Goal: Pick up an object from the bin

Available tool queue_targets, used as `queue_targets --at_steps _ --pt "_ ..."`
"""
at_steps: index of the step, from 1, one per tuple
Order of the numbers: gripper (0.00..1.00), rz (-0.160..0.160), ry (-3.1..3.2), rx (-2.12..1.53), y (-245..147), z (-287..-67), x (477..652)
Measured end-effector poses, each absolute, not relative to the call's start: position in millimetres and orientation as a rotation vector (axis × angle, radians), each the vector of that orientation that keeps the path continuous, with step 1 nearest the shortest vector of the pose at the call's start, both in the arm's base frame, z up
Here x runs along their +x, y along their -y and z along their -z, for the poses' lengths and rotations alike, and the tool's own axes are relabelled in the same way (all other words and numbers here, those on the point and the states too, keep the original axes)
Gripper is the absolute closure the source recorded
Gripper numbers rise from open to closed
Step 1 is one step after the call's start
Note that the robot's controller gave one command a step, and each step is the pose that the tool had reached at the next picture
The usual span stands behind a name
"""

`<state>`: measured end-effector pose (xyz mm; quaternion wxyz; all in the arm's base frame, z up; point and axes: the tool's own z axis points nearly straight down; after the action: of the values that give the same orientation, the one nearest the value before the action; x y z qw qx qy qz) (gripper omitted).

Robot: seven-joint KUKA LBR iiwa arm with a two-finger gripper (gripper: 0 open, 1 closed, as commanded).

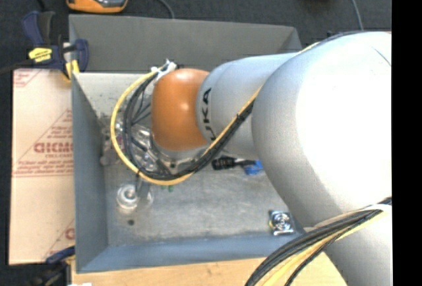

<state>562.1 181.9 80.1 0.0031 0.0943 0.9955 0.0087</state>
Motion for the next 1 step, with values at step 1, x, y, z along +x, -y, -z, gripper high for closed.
queue_targets --at_steps 1 --pt "1.0 -0.003 -3.119 -0.284 -222.6 -162.6 590.4"
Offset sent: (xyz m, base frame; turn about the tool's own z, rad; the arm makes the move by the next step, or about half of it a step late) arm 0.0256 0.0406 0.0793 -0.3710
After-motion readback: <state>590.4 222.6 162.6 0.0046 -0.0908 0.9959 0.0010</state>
